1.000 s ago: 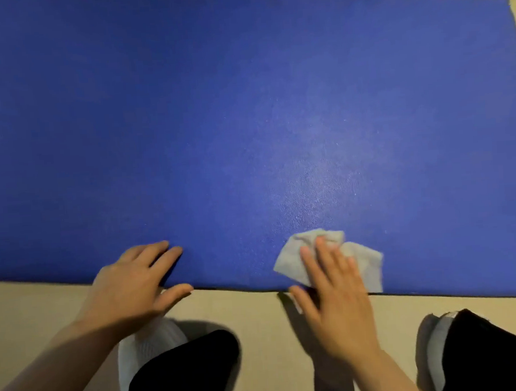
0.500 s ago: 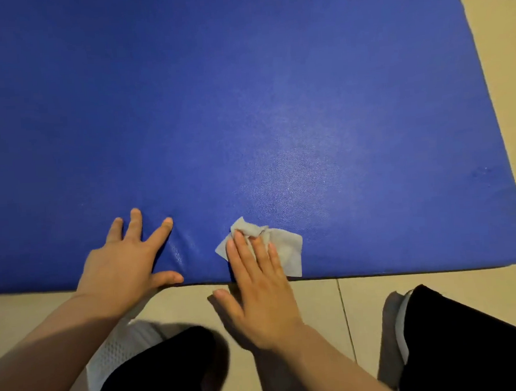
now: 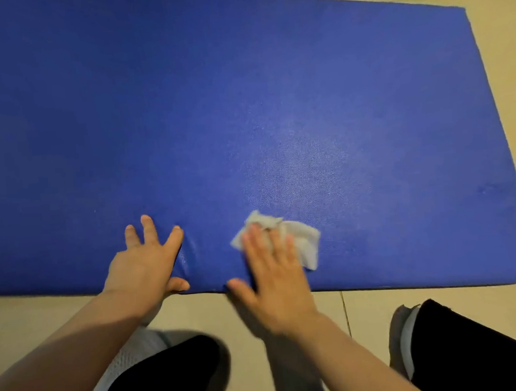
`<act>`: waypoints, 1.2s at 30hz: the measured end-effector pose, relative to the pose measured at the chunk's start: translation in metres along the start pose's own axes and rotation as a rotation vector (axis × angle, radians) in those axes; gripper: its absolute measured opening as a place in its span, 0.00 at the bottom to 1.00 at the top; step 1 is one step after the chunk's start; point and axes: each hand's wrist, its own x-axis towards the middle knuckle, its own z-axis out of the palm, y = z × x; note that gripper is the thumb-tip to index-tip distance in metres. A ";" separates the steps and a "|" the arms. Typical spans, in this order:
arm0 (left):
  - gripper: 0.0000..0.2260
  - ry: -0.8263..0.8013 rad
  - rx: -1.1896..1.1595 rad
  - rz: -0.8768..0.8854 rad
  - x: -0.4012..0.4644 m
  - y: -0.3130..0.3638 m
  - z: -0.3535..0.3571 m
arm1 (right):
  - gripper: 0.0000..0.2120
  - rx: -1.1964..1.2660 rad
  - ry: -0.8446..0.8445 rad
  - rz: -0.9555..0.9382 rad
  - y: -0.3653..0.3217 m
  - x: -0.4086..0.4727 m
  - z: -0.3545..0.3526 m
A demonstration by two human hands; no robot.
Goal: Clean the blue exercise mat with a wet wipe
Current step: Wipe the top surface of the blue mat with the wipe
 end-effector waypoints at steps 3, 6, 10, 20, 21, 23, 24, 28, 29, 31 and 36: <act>0.41 -0.042 -0.074 -0.021 0.006 0.004 -0.007 | 0.29 -0.028 -0.038 -0.207 -0.009 0.006 0.003; 0.39 -0.075 -0.085 -0.056 0.009 0.008 -0.011 | 0.26 -0.019 -0.031 -0.063 0.033 0.009 -0.009; 0.36 -0.074 -0.048 -0.081 0.013 0.016 -0.017 | 0.33 0.034 0.121 0.477 0.119 0.022 -0.044; 0.39 -0.033 -0.235 -0.097 0.014 0.020 -0.018 | 0.34 0.048 -0.017 0.088 -0.001 0.032 -0.002; 0.38 -0.026 -0.262 -0.091 0.013 0.018 -0.017 | 0.33 0.033 -0.047 -0.027 -0.016 0.028 0.003; 0.38 -0.014 -0.297 -0.076 0.012 0.014 -0.014 | 0.31 0.001 -0.098 -0.163 -0.025 0.026 0.005; 0.38 -0.008 -0.307 -0.066 0.011 0.012 -0.013 | 0.30 -0.007 -0.104 -0.191 -0.017 0.028 0.003; 0.38 0.018 -0.325 -0.042 0.009 0.008 -0.007 | 0.32 0.007 0.008 0.079 0.057 0.045 -0.022; 0.38 0.022 -0.328 -0.038 0.009 0.008 -0.007 | 0.33 0.032 0.040 0.237 0.080 0.050 -0.034; 0.38 0.028 -0.327 -0.036 0.009 0.007 -0.007 | 0.32 0.079 0.048 0.497 0.113 0.057 -0.058; 0.38 0.005 -0.316 -0.036 0.007 0.008 -0.011 | 0.33 0.110 -0.063 0.622 0.071 0.071 -0.059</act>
